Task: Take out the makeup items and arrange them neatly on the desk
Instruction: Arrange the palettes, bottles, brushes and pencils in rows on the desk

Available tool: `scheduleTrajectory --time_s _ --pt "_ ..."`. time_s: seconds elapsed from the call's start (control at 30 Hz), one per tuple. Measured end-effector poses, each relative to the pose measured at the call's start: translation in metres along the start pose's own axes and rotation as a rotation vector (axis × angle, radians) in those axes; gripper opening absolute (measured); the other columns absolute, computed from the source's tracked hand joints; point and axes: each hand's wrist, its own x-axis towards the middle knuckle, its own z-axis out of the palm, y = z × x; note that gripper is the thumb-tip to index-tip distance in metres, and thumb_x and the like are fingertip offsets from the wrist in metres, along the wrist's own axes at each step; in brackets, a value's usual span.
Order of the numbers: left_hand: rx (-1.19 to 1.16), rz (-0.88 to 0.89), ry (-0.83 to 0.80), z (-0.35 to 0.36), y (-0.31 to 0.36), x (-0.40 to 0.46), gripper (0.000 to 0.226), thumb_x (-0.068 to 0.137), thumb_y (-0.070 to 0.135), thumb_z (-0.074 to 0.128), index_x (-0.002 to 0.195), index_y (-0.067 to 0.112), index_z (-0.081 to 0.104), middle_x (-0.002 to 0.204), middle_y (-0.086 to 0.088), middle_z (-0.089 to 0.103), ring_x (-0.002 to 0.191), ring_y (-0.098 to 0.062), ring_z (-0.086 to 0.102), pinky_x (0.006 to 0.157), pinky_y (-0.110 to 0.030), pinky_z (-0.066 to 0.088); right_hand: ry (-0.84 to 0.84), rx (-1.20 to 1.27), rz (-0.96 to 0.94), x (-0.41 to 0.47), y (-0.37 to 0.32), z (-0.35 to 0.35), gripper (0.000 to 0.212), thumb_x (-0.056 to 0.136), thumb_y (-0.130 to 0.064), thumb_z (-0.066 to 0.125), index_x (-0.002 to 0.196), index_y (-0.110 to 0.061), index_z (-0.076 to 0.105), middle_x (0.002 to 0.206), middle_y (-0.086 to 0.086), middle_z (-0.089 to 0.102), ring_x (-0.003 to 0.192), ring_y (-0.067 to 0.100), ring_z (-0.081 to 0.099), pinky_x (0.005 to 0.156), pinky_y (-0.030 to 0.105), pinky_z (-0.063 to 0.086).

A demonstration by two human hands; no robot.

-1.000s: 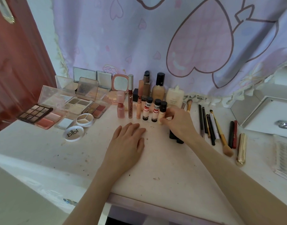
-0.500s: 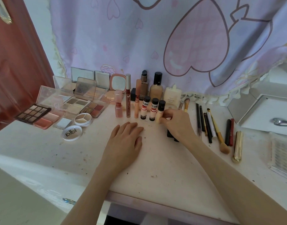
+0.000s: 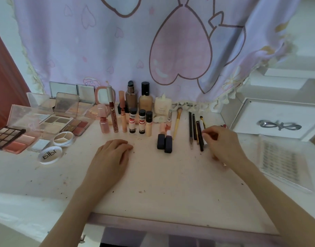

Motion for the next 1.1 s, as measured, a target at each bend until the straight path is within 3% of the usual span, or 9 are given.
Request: scheduleTrajectory --time_s 0.23,0.37,0.43,0.5,0.57,0.63,0.9,1.03,1.1 --pt "0.055 -0.048 0.005 0.006 0.018 0.003 0.027 0.093 0.02 0.047 0.116 0.017 0.062 0.118 -0.002 0.056 0.113 -0.022 0.047 0.096 -0.037 0.036 -0.111 -0.106 0.096 0.019 0.024 -0.007 0.014 0.088 -0.026 0.06 0.091 -0.014 0.065 0.083 -0.004 0.057 0.08 0.012 0.049 0.072 0.023 0.037" --pt "0.045 -0.083 0.031 0.01 0.023 0.003 0.026 0.092 0.015 0.048 0.114 0.014 0.062 0.116 -0.006 0.056 0.111 -0.026 0.048 0.094 -0.039 0.037 -0.196 -0.201 0.147 0.03 0.021 -0.005 0.02 0.089 -0.013 0.053 0.101 -0.002 0.065 0.096 0.012 0.067 0.084 0.023 0.059 0.077 0.029 0.045" --pt "0.042 -0.088 0.033 0.01 0.024 0.003 0.025 0.093 0.015 0.048 0.114 0.013 0.062 0.116 -0.006 0.056 0.111 -0.026 0.048 0.094 -0.039 0.037 -0.258 -0.239 0.178 0.034 0.019 -0.004 0.02 0.085 -0.009 0.054 0.095 0.004 0.065 0.09 0.018 0.067 0.085 0.029 0.063 0.071 0.033 0.049" --pt "0.041 -0.09 0.029 0.01 0.024 0.003 0.025 0.093 0.015 0.048 0.114 0.014 0.062 0.116 -0.005 0.056 0.111 -0.026 0.048 0.095 -0.039 0.037 -0.293 -0.278 0.21 0.038 0.016 -0.003 0.013 0.082 -0.006 0.054 0.071 -0.001 0.058 0.065 0.012 0.058 0.066 0.026 0.059 0.052 0.029 0.044" --pt "0.04 -0.096 0.025 0.009 0.024 0.003 0.026 0.093 0.016 0.048 0.115 0.013 0.062 0.117 -0.006 0.056 0.111 -0.026 0.048 0.095 -0.039 0.037 -0.302 -0.29 0.231 0.043 0.014 -0.001 0.029 0.08 -0.004 0.054 0.056 -0.01 0.04 0.052 0.004 0.04 0.049 0.018 0.042 0.042 0.024 0.03" --pt "0.044 -0.097 0.02 0.009 0.025 0.003 0.026 0.093 0.016 0.047 0.115 0.014 0.061 0.117 -0.006 0.056 0.111 -0.026 0.048 0.095 -0.039 0.037 -0.318 -0.302 0.238 0.048 0.013 -0.003 0.033 0.08 -0.003 0.054 0.054 -0.012 0.034 0.052 0.003 0.035 0.047 0.016 0.035 0.042 0.023 0.026" --pt "0.042 -0.087 0.024 0.006 0.026 0.002 0.027 0.094 0.018 0.046 0.116 0.015 0.06 0.118 -0.004 0.055 0.113 -0.023 0.047 0.096 -0.036 0.035 -0.378 -0.313 0.332 0.061 0.01 -0.008 0.028 0.08 -0.014 0.063 0.064 -0.009 0.041 0.066 0.005 0.044 0.057 0.015 0.042 0.045 0.024 0.031" --pt "0.053 -0.081 0.015 0.006 0.025 0.001 0.028 0.094 0.019 0.044 0.118 0.016 0.059 0.12 -0.003 0.054 0.114 -0.022 0.045 0.097 -0.035 0.034 -0.325 -0.169 0.373 0.06 0.015 -0.02 0.033 0.079 -0.013 0.063 0.059 -0.011 0.037 0.059 0.003 0.038 0.052 0.015 0.039 0.046 0.024 0.03" --pt "0.057 -0.082 0.012 0.006 0.025 0.002 0.028 0.095 0.02 0.043 0.118 0.017 0.058 0.121 -0.002 0.053 0.114 -0.021 0.045 0.098 -0.035 0.034 -0.273 0.025 0.365 0.056 0.015 -0.028 0.033 0.08 -0.014 0.061 0.057 -0.012 0.037 0.055 0.003 0.038 0.05 0.015 0.039 0.049 0.023 0.033"
